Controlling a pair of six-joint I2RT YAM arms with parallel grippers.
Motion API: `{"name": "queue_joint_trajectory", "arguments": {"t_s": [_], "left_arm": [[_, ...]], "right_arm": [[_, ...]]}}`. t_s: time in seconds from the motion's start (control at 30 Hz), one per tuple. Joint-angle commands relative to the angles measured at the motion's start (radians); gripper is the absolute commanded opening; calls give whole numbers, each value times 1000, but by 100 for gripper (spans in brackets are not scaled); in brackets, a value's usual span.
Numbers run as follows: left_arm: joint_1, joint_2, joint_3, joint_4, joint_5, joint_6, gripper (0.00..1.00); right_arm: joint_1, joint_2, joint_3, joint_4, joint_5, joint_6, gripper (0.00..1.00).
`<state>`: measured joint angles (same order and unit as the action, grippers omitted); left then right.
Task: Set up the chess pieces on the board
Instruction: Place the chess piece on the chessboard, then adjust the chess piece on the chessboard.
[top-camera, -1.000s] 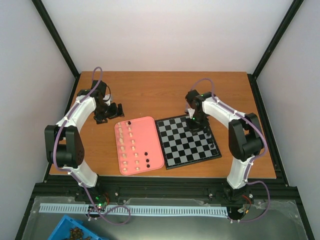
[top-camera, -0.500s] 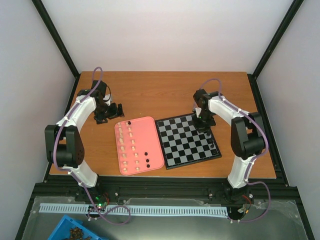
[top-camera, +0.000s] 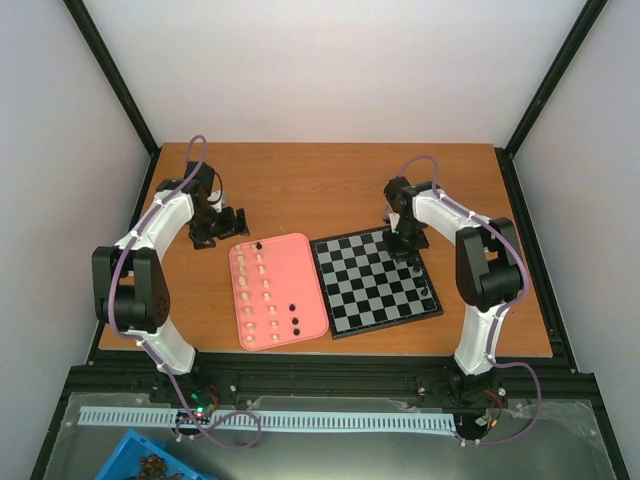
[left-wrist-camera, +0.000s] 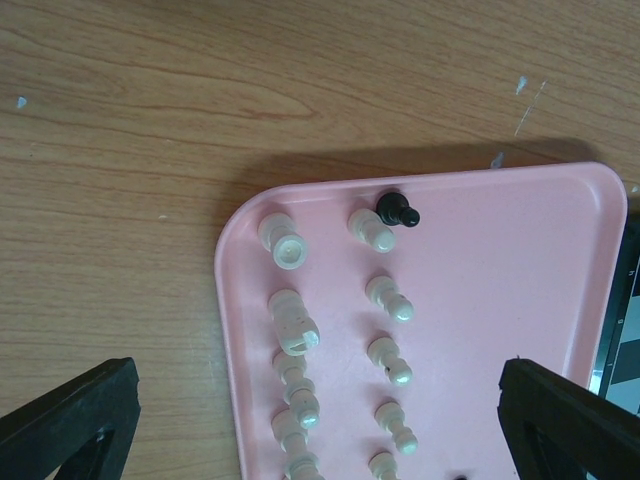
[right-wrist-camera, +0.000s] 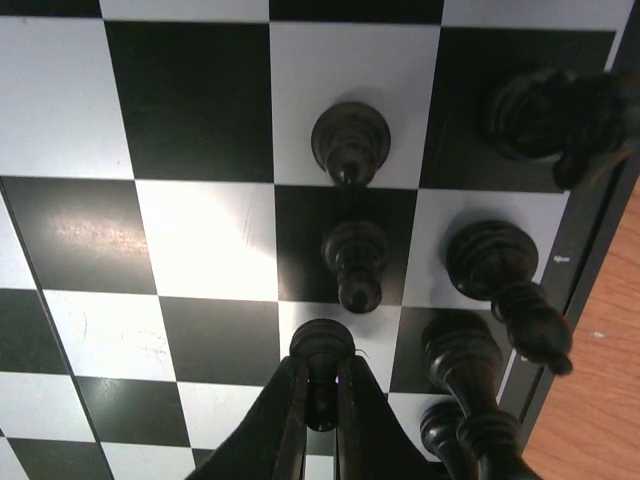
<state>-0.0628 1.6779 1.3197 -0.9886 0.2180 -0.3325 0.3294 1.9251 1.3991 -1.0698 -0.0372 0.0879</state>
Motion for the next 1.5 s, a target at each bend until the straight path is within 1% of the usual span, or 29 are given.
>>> {"name": "queue_joint_trajectory", "arguments": {"t_s": [0.0, 0.3, 0.73, 1.03, 1.13, 1.27, 1.47], "left_arm": [[-5, 14, 41, -5, 4, 1, 100], [-6, 21, 48, -9, 0, 1, 100], [-5, 24, 55, -10, 2, 0, 100], [-6, 18, 52, -8, 2, -2, 100], [-6, 18, 50, -6, 3, -2, 100], [-6, 17, 53, -7, 4, -3, 100], [-5, 18, 55, -9, 6, -5, 100]], "right_arm": [[-9, 26, 27, 9, 6, -13, 4], [-9, 23, 5, 13, 13, -12, 4], [-10, -22, -17, 17, 10, -10, 16], [-9, -60, -13, 12, -2, -6, 20], [-9, -93, -5, 5, -16, -7, 25], [-5, -142, 6, -17, -45, -9, 30], [5, -181, -3, -17, -60, 8, 32]]}}
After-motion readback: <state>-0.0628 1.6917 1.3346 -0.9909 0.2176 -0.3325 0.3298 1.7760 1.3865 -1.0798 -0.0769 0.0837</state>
